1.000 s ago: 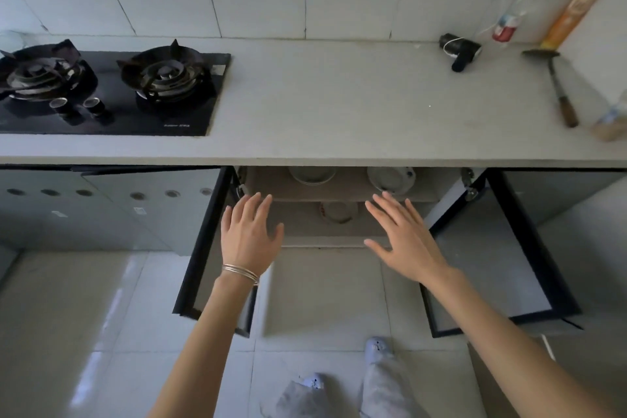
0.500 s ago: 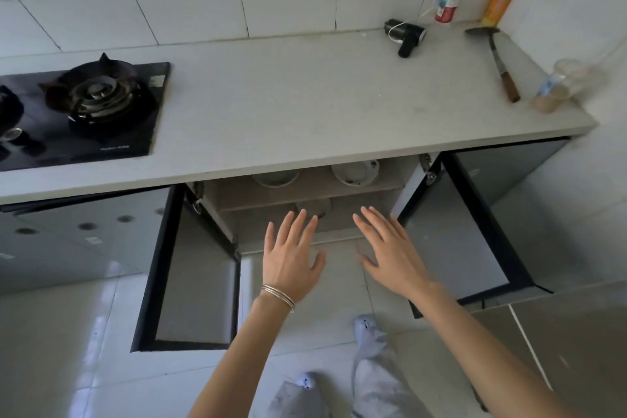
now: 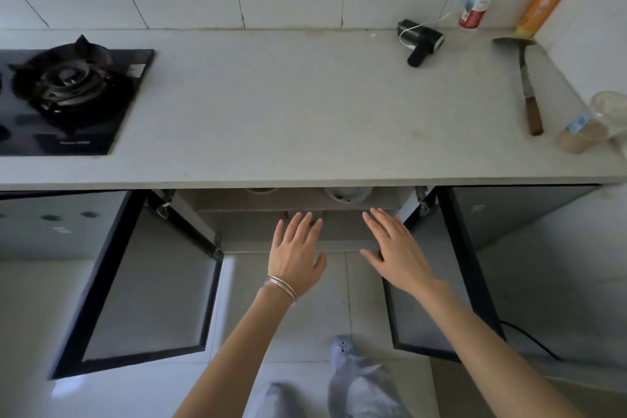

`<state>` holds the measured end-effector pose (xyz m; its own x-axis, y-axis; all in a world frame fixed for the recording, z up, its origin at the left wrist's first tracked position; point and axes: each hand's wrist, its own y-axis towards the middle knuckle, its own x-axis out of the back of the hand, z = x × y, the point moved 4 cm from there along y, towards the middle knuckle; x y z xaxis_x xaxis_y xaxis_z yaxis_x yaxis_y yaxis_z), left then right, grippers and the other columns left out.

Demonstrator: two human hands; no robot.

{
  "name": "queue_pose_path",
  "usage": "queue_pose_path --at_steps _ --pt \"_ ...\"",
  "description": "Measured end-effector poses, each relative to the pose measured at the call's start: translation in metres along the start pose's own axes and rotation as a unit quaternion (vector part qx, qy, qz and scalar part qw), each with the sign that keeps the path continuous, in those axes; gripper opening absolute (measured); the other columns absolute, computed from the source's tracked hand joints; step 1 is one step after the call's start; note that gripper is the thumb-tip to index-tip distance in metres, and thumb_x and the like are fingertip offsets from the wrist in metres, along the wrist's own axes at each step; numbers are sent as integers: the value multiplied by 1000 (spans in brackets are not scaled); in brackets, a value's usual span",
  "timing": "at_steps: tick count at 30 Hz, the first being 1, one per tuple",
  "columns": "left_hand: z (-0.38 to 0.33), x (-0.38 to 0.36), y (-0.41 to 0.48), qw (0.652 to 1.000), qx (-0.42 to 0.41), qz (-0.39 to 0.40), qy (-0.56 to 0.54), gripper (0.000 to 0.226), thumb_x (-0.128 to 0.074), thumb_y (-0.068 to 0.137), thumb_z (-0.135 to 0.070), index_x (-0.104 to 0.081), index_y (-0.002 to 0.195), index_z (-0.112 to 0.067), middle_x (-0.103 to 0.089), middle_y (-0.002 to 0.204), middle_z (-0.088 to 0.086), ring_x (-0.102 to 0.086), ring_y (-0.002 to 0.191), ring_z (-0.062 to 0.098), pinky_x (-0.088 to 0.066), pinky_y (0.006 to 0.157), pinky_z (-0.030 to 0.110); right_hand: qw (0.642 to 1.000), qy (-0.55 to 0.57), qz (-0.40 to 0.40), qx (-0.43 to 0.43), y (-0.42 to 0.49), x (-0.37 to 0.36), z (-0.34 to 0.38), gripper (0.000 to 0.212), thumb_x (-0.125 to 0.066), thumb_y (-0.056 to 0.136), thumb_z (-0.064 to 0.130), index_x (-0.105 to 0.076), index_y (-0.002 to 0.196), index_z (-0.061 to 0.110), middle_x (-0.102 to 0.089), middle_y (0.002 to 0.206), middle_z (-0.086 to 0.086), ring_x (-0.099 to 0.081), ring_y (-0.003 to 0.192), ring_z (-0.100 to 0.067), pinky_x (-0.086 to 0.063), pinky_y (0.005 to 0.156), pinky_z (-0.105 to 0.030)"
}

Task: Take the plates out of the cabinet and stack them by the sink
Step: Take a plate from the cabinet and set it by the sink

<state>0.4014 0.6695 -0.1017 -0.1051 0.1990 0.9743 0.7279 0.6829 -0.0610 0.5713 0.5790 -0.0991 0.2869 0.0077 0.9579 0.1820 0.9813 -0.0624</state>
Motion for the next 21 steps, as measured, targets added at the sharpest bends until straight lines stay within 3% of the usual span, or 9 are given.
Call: queue_pose_path --at_steps 2,7,12,17,21 --pt "-5 -3 14 1000 -19 9 17 63 -47 84 -38 -34 141 -15 -33 149 8 -24 140 27 -15 115 49 1000 -8 16 4 7 -2 -12 70 -49 92 40 -15 147 12 -18 155 -6 -10 143 -18 -9 118 -38" --pt "-3 -9 42 999 -44 -8 15 59 -48 77 -37 -50 129 -9 -53 133 11 -45 127 31 -34 106 50 1000 -4 21 -9 22 -8 -29 68 -49 93 39 -17 146 12 -19 155 -5 -10 143 -18 -6 117 -35" --pt "9 -37 62 998 -58 31 1 58 -51 85 -33 -41 138 -11 -43 143 9 -35 133 28 -24 111 45 999 9 12 -36 40 -25 -40 66 -47 93 39 -18 146 10 -22 154 -7 -13 143 -19 -10 117 -37" --pt "29 -79 83 997 -81 -12 -5 55 -39 76 -35 -58 120 -7 -62 120 11 -56 114 31 -42 97 48 999 13 -28 -45 68 -63 -53 62 -46 94 36 -23 145 7 -27 151 -12 -21 141 -23 -12 117 -37" --pt "51 -139 110 996 -86 -23 -2 53 -48 78 -35 -55 123 -8 -59 124 13 -52 117 33 -36 103 47 997 9 -52 -65 93 -118 -78 60 -45 95 37 -25 144 10 -28 151 -10 -24 139 -24 -17 115 -37"
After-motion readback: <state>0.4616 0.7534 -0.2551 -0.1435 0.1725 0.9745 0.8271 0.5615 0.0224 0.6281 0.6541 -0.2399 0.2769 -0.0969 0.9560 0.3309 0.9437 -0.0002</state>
